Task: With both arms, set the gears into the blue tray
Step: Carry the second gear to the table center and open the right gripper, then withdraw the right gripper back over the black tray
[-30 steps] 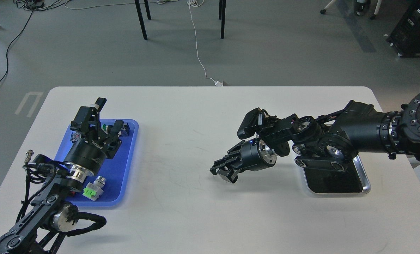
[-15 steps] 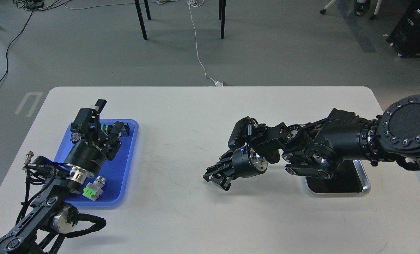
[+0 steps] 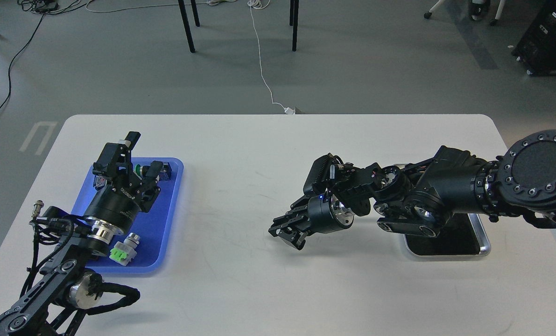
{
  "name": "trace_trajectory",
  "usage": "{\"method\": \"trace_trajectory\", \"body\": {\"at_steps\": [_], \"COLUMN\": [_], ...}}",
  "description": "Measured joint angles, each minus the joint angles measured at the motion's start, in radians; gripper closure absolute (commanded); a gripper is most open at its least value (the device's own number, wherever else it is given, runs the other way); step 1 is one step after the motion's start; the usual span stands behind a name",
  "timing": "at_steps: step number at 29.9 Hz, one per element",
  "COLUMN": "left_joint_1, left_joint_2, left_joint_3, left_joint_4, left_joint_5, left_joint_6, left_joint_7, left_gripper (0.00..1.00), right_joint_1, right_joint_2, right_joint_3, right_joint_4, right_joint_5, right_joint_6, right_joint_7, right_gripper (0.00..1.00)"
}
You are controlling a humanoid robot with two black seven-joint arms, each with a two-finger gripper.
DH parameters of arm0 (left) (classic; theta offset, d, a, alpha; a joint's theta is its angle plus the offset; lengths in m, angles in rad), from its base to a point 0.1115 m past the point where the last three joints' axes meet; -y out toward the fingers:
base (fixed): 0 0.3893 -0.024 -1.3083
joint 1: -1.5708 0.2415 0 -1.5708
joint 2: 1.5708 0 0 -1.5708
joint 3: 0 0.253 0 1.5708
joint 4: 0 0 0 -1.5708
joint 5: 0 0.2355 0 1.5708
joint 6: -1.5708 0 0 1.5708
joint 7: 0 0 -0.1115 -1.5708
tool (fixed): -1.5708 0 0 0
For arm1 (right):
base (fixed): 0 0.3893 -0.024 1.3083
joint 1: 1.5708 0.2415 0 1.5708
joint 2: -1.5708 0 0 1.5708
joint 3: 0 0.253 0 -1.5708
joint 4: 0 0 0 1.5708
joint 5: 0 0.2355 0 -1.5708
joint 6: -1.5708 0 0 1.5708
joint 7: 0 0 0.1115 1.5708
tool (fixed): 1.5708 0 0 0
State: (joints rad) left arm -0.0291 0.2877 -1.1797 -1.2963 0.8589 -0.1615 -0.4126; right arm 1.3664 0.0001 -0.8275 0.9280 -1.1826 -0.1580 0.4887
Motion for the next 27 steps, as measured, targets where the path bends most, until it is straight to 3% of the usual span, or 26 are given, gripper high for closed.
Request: {"method": "trace_trajectory", "body": {"at_steps": [12,16,21,27], "left_joint_1": [0.000,0.000,0.000,-0.016], "left_joint_2": [0.000,0.003,0.006,0.027], "left_joint_3": [0.000,0.000,0.000,0.003], "left_joint_4": [0.000,0.000,0.000,0.005], "left_joint_5": [0.000,0.000,-0.001,-0.001], "left_joint_6": [0.000,0.001,0.000,0.002], "left_joint_7": [-0.001,-0.007,-0.012,-0.054], "left_gripper": [0.01,0.01,0.01,0.01], "right_joint_1": [0.000,0.005,0.006,-0.126], "right_joint_2": [0.000,-0.046,-0.193,-0.386], "right_joint_3": [0.011,0.041,0.179,0.439], "right_joint_4": [0.006,0.025,0.074,0.163], "right_joint_5": [0.023,0.060,0.110,0.388], "right_joint_6": [-0.003,-0.004,-0.004,-0.002], "right_joint_7": [0.000,0.000,0.000,0.000], "right_gripper": [0.13,0.06,0.05,0.05]}}
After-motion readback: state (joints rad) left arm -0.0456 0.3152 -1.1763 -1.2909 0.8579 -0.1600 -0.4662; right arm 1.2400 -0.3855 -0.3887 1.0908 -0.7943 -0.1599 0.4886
